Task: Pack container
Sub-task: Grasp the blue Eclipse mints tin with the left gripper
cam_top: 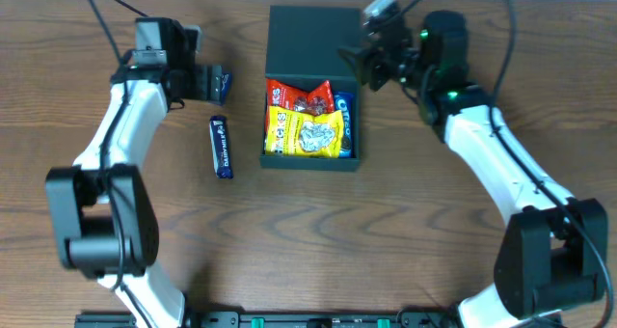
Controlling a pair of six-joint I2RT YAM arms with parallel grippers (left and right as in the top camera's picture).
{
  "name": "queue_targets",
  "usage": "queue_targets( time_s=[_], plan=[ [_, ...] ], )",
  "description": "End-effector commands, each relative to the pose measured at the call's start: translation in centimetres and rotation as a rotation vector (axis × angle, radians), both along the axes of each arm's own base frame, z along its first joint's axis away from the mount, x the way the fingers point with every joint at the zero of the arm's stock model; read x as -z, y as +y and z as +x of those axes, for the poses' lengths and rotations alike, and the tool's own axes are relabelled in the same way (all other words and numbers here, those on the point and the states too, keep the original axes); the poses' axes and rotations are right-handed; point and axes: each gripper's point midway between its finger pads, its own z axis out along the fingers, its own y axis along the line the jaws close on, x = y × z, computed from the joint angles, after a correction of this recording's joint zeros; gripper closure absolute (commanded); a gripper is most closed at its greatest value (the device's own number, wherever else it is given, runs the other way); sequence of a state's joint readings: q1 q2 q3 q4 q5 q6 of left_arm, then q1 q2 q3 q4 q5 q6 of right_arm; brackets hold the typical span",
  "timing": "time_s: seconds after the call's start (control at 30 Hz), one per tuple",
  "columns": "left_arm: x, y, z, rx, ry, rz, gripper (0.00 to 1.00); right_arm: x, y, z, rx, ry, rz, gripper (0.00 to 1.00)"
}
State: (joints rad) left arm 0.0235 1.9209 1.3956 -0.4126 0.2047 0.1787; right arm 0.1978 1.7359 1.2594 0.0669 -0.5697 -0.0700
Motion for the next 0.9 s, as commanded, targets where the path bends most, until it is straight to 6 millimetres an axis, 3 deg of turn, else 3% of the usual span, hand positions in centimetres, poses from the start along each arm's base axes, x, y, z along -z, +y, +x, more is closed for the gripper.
queue_targets(
  time_s=[0.0, 0.13, 0.27, 0.43, 0.7, 0.77, 0.87],
  plan=[
    [2.1, -0.5, 0.1, 0.08, 0.031, 0.023, 0.05, -1.2, -2.3, 0.2, 0.075, 0.112, 0.135, 0.01],
    [4.1, -1.0, 0.3, 0.128, 0.051, 0.043, 0.03, -1.2, -3.9, -0.2, 0.037, 0.148, 0.176, 0.01],
    [4.6, -1.0, 1.2, 0.132, 0.023, 0.047, 0.0, -0.9, -5.2, -0.2, 0.051, 0.167, 0.184, 0.01],
    [4.3, -1.3, 2.8, 0.145, -0.045, 0.051, 0.0, -0.7, -5.3, -0.2, 0.055, 0.178, 0.183, 0.01],
    [5.8, -2.0, 4.2, 0.166, -0.087, 0.019, 0.0, -0.6, -5.5, -0.1, 0.068, 0.176, 0.177, 0.01],
    [5.8, -2.0, 4.6, 0.166, -0.103, 0.02, 0.07, -0.6, -5.5, -0.1, 0.068, 0.176, 0.177, 0.01],
    [6.0, -2.0, 4.8, 0.166, -0.109, 0.02, 0.1, -0.6, -5.5, -0.1, 0.068, 0.176, 0.177, 0.01]
  ],
)
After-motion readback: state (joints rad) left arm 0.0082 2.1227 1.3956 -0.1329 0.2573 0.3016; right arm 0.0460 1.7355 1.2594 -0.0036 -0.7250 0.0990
